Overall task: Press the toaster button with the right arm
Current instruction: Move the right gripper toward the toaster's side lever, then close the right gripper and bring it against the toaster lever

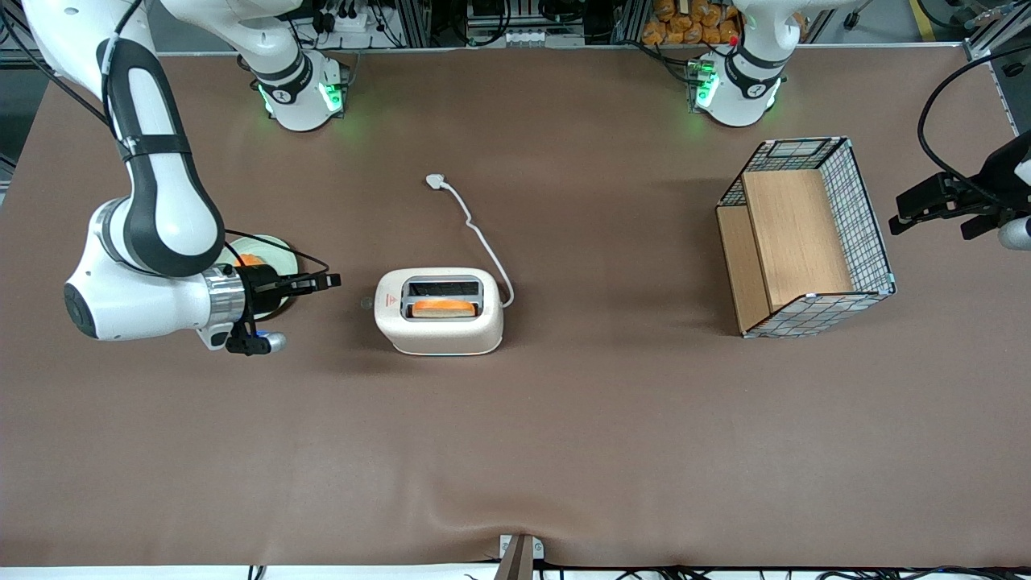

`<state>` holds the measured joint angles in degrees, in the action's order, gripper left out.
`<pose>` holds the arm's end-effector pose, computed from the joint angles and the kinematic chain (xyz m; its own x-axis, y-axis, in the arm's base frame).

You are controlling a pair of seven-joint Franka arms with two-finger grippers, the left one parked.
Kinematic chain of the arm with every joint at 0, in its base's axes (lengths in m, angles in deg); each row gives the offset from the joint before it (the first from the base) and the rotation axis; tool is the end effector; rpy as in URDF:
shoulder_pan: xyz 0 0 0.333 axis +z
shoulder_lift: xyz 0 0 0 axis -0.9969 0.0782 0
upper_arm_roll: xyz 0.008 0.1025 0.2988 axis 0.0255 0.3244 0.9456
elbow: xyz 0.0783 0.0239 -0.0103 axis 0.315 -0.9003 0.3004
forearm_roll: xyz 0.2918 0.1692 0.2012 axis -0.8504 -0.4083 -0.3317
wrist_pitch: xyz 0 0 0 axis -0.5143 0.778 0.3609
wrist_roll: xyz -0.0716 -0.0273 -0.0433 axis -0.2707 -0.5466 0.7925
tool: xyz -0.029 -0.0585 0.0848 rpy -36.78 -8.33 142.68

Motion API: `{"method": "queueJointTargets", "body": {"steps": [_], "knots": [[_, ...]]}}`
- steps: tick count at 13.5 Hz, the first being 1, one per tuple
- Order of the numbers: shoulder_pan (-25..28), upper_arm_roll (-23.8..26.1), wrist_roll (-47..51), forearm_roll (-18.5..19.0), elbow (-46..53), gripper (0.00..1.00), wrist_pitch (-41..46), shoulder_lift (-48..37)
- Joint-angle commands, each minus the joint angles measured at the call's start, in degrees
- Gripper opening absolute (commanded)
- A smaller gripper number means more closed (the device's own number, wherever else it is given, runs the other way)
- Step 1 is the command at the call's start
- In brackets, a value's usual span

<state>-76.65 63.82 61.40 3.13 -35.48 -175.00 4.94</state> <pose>0.6093 0.1199 0.3399 0.9147 0.0995 -0.3916 -0.1453 -0.8233 -0.5487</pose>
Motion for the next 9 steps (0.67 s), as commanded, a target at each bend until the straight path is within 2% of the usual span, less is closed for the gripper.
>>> {"method": "queueJointTargets", "body": {"steps": [1,9], "knots": [[1.0,-0.3,-1.1,-2.2,-0.4,0.0,-1.2,0.5],[1.1,-0.3,-4.0,-2.3,-0.5,0.0,-3.8,2.8]]}}
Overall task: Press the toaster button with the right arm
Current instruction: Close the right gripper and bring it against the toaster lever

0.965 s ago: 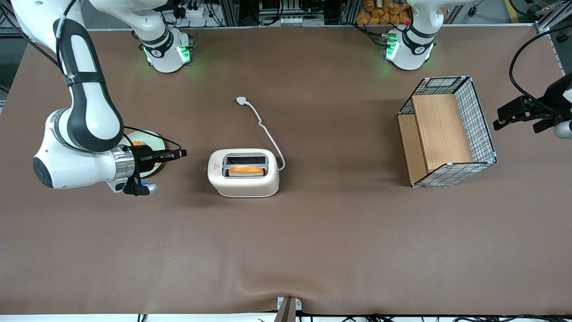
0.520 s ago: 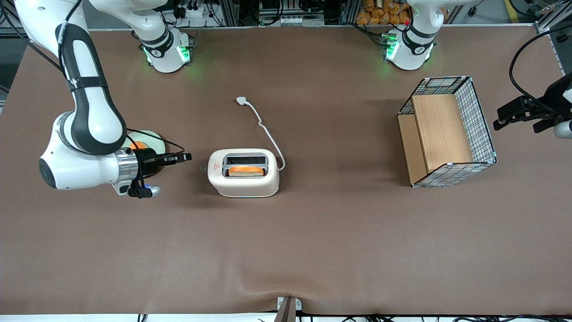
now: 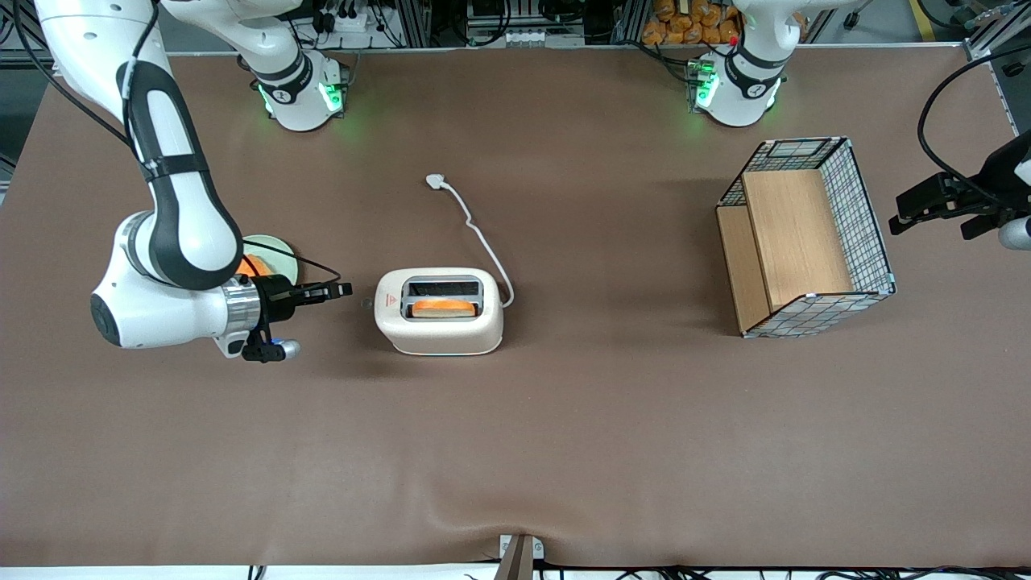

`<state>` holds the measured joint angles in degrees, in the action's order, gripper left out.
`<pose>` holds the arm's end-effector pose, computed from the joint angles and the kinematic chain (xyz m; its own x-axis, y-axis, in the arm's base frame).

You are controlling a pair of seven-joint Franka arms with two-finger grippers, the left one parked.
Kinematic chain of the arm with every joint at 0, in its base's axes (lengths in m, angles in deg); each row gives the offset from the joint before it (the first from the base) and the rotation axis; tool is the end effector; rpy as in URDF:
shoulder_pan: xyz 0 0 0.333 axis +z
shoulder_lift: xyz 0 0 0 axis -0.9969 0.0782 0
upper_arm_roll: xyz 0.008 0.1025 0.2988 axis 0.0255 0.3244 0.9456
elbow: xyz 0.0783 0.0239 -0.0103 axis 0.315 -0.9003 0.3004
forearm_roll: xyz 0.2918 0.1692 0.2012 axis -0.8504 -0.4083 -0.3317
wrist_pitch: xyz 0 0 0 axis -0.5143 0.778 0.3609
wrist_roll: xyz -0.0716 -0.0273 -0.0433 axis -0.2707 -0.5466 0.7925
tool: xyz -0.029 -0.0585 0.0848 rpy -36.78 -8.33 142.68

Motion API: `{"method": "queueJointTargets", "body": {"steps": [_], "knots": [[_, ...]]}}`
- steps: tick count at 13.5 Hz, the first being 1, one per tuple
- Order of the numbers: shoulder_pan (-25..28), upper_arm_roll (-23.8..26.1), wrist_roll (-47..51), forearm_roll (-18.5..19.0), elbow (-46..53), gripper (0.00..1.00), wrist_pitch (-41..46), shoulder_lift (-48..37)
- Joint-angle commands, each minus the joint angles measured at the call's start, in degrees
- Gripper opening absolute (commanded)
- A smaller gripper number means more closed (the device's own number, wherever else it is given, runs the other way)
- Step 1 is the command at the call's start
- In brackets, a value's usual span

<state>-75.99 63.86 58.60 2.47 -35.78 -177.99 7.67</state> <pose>0.6131 0.1254 0.3095 0.9197 0.1168 -0.3749 -0.1226 -0.8216 -0.5567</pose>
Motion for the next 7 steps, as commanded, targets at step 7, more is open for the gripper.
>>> {"method": "queueJointTargets", "body": {"steps": [7], "knots": [[0.9,-0.3,-3.6,-3.7,-0.1,0.0,-3.0,1.9]]}}
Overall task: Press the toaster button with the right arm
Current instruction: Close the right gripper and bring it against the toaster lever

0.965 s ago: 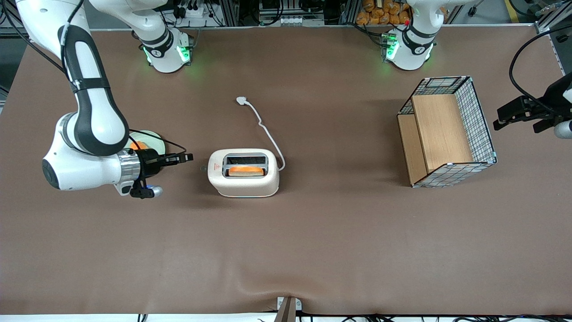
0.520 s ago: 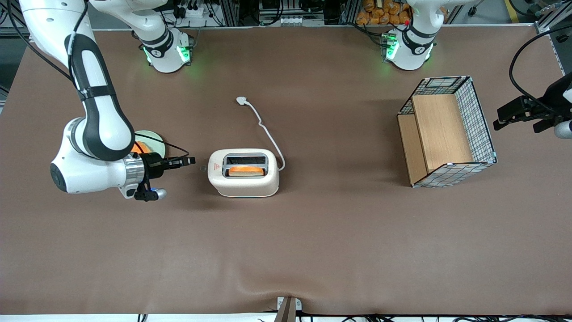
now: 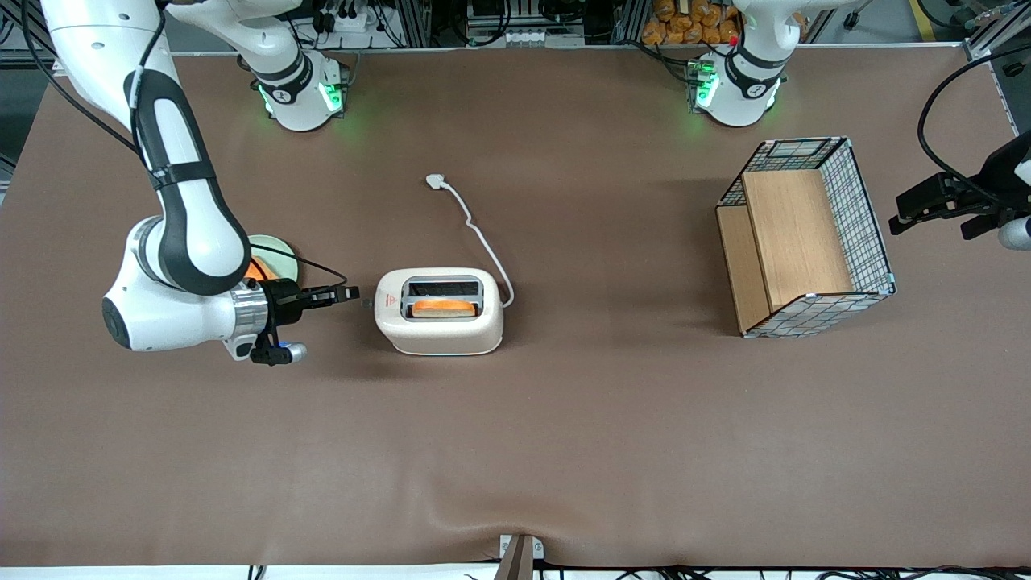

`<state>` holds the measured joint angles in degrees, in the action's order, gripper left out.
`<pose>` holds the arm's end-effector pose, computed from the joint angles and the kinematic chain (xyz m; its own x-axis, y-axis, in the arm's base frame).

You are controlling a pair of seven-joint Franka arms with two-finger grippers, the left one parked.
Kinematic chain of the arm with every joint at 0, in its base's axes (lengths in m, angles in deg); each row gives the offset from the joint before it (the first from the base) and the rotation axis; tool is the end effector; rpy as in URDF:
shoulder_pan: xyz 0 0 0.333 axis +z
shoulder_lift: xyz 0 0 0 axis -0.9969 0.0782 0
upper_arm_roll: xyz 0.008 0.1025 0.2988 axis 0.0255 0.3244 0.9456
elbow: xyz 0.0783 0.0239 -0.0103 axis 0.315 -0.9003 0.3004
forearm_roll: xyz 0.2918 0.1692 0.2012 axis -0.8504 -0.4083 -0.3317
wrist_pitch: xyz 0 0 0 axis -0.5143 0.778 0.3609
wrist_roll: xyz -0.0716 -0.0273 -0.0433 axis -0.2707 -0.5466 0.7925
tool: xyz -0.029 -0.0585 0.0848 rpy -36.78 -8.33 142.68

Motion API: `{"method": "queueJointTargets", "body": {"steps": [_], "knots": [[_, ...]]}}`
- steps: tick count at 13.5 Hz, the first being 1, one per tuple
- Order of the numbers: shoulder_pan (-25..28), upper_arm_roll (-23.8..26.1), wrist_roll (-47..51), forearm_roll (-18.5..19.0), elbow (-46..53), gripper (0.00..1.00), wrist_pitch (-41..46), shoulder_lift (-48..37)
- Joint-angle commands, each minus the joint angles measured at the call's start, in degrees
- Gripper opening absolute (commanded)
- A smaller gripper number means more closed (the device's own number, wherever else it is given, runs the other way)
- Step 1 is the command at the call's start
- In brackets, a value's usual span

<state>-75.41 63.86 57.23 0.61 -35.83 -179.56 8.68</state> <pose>0.6153 0.1325 0.3000 0.9259 0.1216 -0.3578 -0.1176 -0.8070 -0.5787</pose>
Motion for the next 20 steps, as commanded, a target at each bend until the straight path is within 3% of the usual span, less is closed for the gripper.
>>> {"method": "queueJointTargets", "body": {"steps": [1,20], "knots": [[0.4,-0.3,-2.2,-1.9,-0.1,0.0,-1.8,1.2],[1.1,-0.3,-7.1,-5.9,-0.1,0.0,-4.3,5.7]]}}
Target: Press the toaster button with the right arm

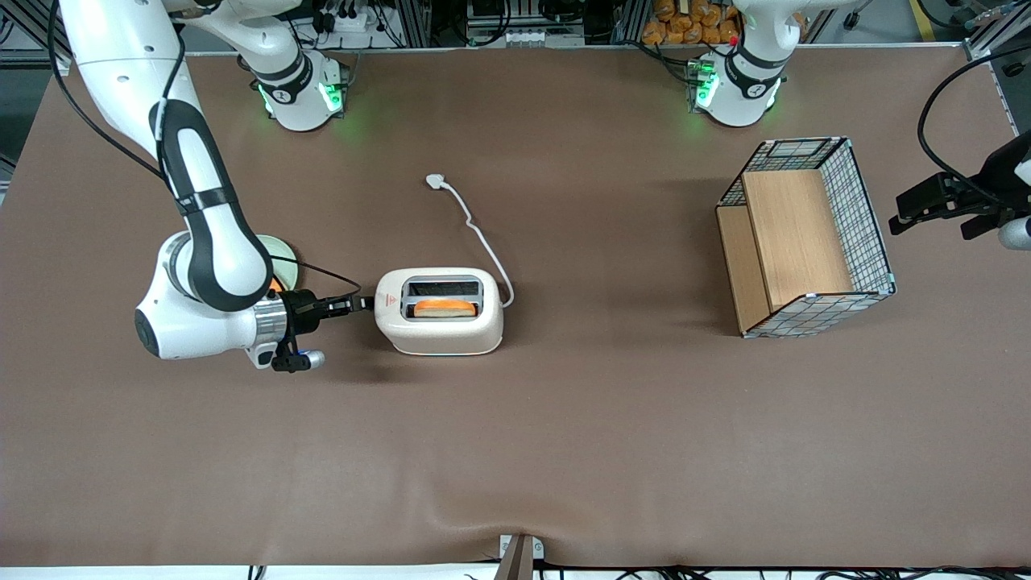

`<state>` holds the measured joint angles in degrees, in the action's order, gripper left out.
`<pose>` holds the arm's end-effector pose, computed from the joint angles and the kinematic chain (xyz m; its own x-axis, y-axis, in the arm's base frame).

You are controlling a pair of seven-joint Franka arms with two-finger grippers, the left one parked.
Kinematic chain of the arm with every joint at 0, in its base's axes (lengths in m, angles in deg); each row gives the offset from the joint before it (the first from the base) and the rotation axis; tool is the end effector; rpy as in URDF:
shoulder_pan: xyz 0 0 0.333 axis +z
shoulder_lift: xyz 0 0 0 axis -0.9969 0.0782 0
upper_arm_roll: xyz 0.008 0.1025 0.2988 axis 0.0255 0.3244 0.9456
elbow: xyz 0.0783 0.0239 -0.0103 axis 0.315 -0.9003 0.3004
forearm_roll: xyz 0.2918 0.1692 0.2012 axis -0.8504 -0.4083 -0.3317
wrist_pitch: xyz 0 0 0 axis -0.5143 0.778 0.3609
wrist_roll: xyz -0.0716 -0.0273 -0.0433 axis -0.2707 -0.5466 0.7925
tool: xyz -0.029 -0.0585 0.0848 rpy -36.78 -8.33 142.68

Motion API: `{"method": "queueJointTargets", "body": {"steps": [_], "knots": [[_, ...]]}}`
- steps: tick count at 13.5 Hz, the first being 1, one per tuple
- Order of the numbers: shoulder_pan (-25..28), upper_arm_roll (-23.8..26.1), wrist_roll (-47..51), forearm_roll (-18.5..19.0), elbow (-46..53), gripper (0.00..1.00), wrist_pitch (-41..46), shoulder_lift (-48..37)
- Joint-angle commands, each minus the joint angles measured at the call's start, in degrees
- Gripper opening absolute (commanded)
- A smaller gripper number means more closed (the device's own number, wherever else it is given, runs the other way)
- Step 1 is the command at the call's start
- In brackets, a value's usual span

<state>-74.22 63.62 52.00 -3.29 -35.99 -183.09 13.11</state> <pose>0.6175 0.1432 0.2538 0.9313 0.1480 -0.3328 -0.0980 -0.7782 -0.6203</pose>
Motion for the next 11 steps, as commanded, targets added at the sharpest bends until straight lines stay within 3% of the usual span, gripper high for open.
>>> {"method": "queueJointTargets", "body": {"steps": [1,11], "knots": [[-0.1,-0.1,-2.7,-2.1,0.0,0.0,-0.8,1.5],[-1.2,-0.1,-6.7,-3.7,0.0,0.0,-0.9,4.5]]}}
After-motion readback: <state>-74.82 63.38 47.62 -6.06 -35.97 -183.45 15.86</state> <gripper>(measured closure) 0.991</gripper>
